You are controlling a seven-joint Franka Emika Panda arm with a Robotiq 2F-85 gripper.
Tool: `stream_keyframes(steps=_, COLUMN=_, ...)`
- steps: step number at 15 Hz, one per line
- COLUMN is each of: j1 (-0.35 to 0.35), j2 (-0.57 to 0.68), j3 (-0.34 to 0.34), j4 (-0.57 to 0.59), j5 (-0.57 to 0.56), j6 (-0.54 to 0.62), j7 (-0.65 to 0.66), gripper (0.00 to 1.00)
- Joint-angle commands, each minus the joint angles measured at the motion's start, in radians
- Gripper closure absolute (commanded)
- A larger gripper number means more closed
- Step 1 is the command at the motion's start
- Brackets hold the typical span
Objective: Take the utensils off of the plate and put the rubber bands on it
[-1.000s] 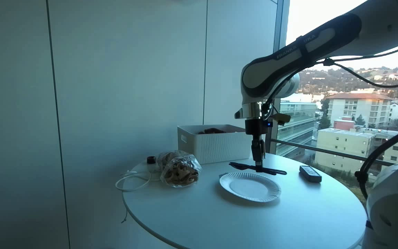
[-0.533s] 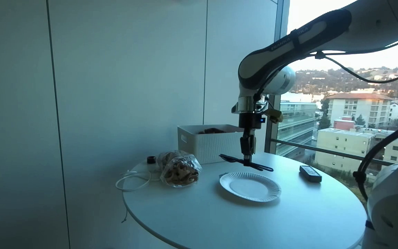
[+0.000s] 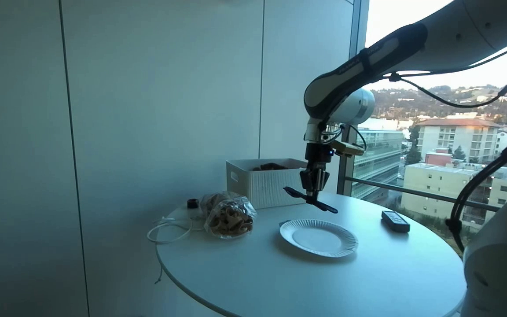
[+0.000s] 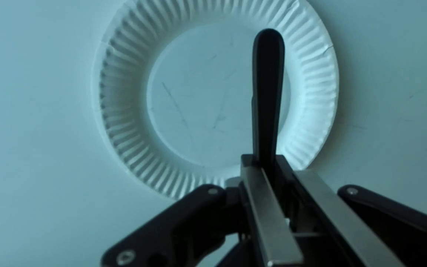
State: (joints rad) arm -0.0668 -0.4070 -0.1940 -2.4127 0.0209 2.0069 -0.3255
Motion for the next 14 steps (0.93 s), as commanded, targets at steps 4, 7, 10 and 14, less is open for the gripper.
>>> stream_keyframes(steps=4, j1=-0.138, j2=0.019, j3=-0.051, j4=0.020, j5=-0.044, j6=0.049, j7=0.152, gripper=0.95)
stream_keyframes(steps=7, j1=-0.180, j2=0.040, j3=-0.088, j4=0.020, j5=-0.033, j6=0.037, j7=0.175, gripper=0.95)
stream_keyframes(steps=10, j1=-0.184, j2=0.085, j3=-0.100, j4=0.022, j5=-0.012, j6=0.028, j7=0.188, gripper=0.95)
stream_keyframes(steps=14, j1=-0.183, j2=0.163, j3=-0.104, j4=0.020, j5=0.017, j6=0.066, j7=0.217, gripper=0.94)
